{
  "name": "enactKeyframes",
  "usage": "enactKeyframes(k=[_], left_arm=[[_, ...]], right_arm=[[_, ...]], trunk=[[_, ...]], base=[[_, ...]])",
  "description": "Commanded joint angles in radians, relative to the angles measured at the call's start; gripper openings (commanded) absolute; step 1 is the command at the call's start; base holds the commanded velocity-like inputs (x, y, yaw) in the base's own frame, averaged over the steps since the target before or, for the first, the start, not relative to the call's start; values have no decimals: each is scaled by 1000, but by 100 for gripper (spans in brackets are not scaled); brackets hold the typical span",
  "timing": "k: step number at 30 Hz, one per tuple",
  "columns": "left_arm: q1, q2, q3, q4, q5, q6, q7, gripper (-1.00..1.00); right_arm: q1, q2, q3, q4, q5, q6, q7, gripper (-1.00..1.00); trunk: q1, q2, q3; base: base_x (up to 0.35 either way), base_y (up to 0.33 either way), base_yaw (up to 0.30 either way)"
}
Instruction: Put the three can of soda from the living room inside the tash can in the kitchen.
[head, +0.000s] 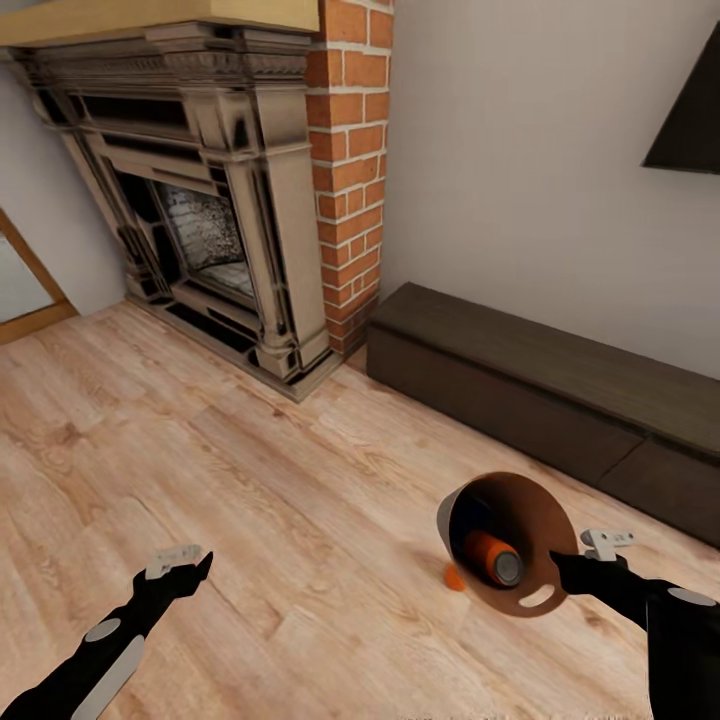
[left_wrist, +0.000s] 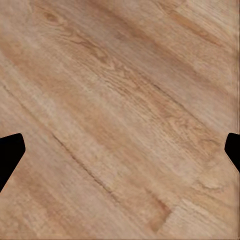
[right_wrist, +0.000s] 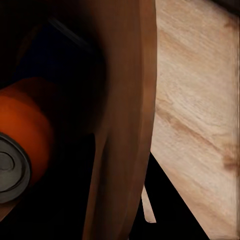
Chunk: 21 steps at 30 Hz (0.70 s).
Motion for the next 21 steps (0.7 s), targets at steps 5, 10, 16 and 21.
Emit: enactKeyframes(k=[5, 10, 16, 21], left_arm=[[0, 0, 0, 0, 0, -3, 0, 100], [0, 0, 0, 0, 0, -3, 0, 100], [0, 0, 0, 0, 0, -3, 0, 100], [0, 0, 0, 0, 0, -3, 0, 100]], right_arm=[[0, -1, 0, -1, -15, 6, 5, -100], [0, -3, -1, -2, -15, 7, 5, -100], [0, -4, -27, -2, -16, 6, 6, -100], [0, -4, -32, -2, -16, 7, 6, -100]], trunk=[[0, 0, 0], [0, 0, 0], [0, 0, 0], [0, 0, 0]], base=[[0, 0, -253], [0, 0, -253], [0, 0, -253], [87, -30, -253]])
